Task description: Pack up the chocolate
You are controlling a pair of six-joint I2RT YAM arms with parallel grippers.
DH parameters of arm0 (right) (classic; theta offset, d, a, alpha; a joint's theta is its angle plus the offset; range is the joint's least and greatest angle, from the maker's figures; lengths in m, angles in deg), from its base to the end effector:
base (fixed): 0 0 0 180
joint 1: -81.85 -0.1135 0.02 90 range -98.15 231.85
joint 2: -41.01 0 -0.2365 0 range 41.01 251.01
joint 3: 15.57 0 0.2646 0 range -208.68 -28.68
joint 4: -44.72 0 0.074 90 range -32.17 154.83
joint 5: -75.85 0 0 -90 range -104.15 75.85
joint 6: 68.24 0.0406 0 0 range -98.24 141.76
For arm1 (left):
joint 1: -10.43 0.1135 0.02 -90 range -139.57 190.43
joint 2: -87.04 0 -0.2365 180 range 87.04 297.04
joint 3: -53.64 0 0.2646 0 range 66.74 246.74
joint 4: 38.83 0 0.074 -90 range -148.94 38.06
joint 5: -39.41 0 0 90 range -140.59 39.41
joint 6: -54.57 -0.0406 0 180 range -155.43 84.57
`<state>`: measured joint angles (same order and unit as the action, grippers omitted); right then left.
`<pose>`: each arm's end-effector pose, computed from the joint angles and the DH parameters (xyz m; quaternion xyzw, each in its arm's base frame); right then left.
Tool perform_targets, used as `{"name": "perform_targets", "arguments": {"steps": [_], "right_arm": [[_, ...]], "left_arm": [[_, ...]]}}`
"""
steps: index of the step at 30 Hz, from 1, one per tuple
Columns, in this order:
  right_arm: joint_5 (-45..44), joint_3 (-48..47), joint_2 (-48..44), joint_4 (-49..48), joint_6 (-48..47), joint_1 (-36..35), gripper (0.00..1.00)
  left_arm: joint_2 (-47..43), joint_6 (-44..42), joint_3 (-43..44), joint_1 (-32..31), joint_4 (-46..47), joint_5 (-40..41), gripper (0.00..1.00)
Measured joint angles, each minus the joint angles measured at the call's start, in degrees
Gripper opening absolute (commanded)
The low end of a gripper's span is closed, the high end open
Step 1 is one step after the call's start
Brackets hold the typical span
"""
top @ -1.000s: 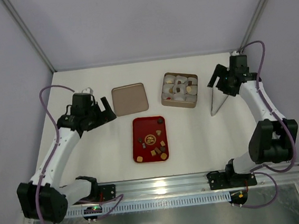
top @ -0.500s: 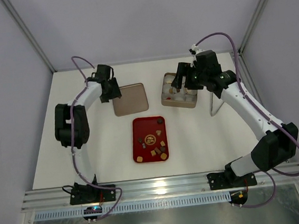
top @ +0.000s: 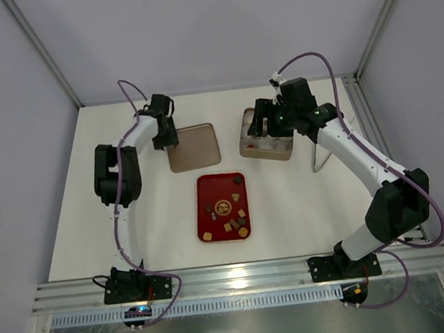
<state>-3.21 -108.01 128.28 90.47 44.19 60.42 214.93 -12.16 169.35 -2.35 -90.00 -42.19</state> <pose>0.3311 0.1382 0.2995 -0.0320 0.9046 0.2357 0.3537 0.4646 -0.0993 0.1423 -0.1055 0.9649 -0.0034 0.2406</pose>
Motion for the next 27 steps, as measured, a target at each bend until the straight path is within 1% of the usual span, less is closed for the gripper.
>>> {"name": "perform_targets", "arguments": {"steps": [3,7,9,12,13,19,24,27], "right_arm": [[0.00,0.00,0.15,-0.04,-0.15,-0.61,0.77],[-0.04,0.00,0.39,-0.04,-0.31,-0.98,0.77],[-0.09,0.00,0.74,-0.04,-0.39,-1.03,0.77],[-0.24,-0.20,1.81,0.02,-0.55,-1.16,0.77],[-0.26,-0.44,2.43,0.00,-0.63,-1.18,0.77],[0.90,-4.28,7.52,0.74,-1.60,-1.33,0.77],[4.52,-8.83,13.05,0.74,-2.84,-1.36,0.77],[6.43,-11.28,16.11,0.79,-3.02,-1.38,0.77]], "left_arm": [[-0.46,-0.24,-2.27,0.00,0.76,0.11,0.43],[-1.81,-0.13,-4.74,0.00,2.23,0.13,0.34],[-1.97,0.24,-4.94,0.04,2.25,0.07,0.27],[-1.97,0.68,-4.92,0.15,2.21,-0.57,0.03],[-1.97,0.81,-4.92,0.17,2.12,-0.72,0.00],[-2.05,1.77,-4.92,0.48,2.01,-4.72,0.00],[-2.69,2.08,-5.55,1.84,0.90,-12.09,0.00],[-3.69,1.92,-6.73,2.84,-0.24,-15.04,0.00]]}}
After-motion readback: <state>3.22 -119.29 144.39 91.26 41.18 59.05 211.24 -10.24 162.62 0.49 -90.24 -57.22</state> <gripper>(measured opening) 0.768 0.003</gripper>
